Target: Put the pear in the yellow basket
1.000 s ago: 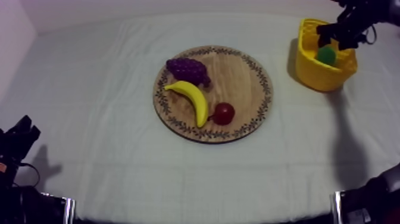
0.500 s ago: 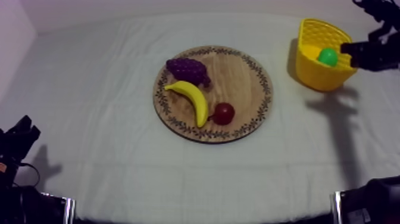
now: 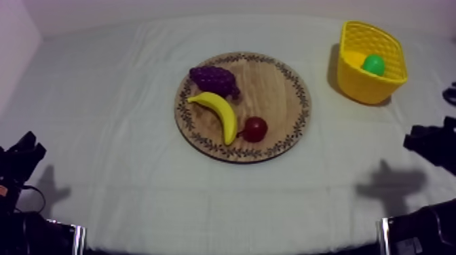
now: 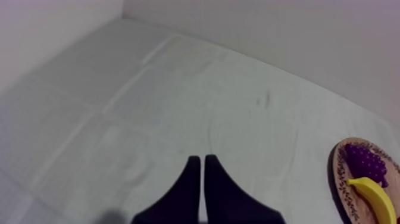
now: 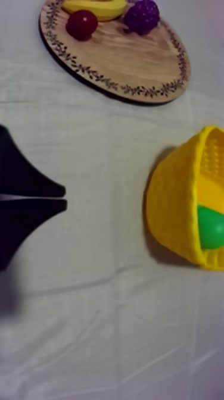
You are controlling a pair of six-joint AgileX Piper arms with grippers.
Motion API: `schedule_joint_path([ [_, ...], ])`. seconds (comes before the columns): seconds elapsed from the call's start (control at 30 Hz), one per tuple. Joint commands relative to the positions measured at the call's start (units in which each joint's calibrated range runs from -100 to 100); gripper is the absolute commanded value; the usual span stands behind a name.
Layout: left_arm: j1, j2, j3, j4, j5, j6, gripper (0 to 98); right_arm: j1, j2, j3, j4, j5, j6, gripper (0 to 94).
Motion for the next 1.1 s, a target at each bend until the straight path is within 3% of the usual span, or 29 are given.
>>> schedule_joint_path([
  [0.0,-0.01,-0.04,0.00,0.01,0.00,-0.01,0.1,-0.40,-12.09,5.16,0.07,0.18,-0.82,0.7],
  [0.13,-0.01,-0.04,0.00,0.01,0.00,-0.01,0.1,-0.38,-16.67,7.02,0.01,0.91,-2.36,0.7],
  [0.3,-0.01,-0.04,0.00,0.01,0.00,-0.01,0.1,-0.04,-18.26,8.45,-3.26,-1.36,2.82,0.7],
  [0.4,-0.01,-0.04,0.00,0.01,0.00,0.01,0.1,-0.25,-18.47,10.22,-6.67,-8.67,7.47,0.6],
  [0.5,-0.01,-0.04,0.00,0.01,0.00,-0.03,0.1,-0.78,-18.54,10.98,-7.94,-11.03,9.70,0.5],
  [0.77,-0.01,-0.04,0.00,0.01,0.00,0.00,0.1,-1.16,-18.58,11.36,-8.58,-11.76,12.73,0.5],
  [1.07,-0.01,-0.04,0.00,0.01,0.00,0.00,0.1,-1.19,-18.58,11.38,-8.62,-11.81,13.47,0.5],
])
